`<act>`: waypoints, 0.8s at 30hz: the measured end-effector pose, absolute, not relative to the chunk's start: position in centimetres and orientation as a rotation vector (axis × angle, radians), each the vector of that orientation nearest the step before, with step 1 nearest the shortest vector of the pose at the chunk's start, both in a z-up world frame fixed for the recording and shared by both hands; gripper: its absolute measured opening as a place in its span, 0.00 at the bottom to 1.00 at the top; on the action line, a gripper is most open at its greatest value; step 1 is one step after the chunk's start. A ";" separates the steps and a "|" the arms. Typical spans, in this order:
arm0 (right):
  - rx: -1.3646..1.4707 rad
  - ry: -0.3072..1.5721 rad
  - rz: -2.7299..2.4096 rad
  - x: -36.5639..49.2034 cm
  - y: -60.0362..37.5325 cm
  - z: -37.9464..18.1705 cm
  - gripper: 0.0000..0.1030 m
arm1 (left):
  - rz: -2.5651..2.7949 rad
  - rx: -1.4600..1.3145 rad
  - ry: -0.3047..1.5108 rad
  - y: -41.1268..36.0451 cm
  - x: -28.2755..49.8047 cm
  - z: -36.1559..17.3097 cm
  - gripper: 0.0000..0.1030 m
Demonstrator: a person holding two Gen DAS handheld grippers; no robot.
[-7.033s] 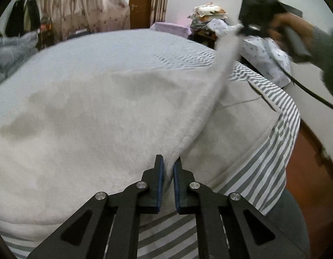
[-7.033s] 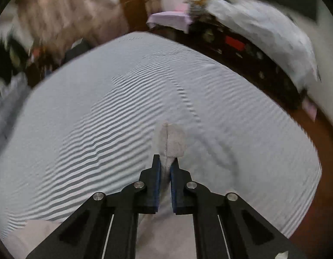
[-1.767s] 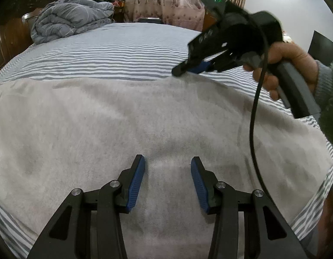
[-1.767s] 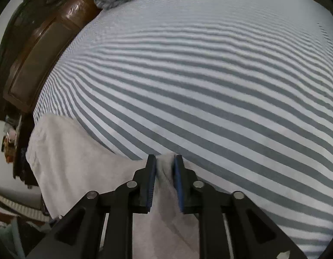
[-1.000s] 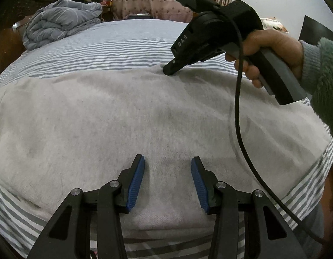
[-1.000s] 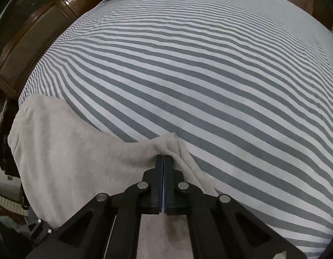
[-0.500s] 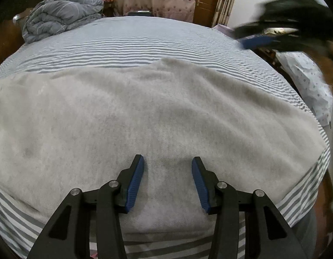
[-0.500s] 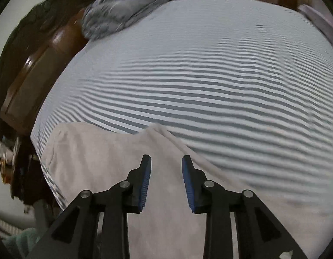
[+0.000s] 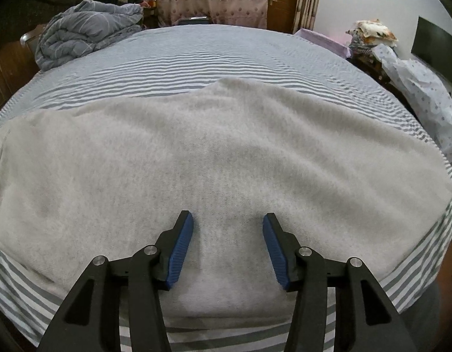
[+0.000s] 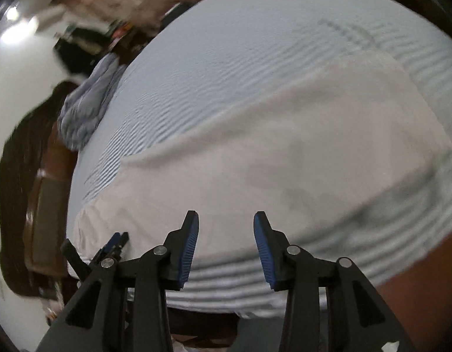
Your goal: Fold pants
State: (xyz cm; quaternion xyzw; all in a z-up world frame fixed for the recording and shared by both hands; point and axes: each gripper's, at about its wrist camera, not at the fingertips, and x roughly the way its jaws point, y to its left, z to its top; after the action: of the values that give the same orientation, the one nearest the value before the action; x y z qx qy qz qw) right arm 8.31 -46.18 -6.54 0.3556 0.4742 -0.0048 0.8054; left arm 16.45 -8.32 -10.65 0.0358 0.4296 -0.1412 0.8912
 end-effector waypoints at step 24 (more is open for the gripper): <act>1.266 0.781 0.026 5.6 -52.3 -18.7 0.37 | -0.265 0.028 0.972 -17.2 17.2 -8.4 0.55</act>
State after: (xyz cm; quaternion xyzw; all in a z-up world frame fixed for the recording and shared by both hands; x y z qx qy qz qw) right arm 5.59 -52.28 -18.70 0.5762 0.3554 0.0117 0.7359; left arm 17.20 -17.18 -8.42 0.0133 0.4656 -0.1269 0.8757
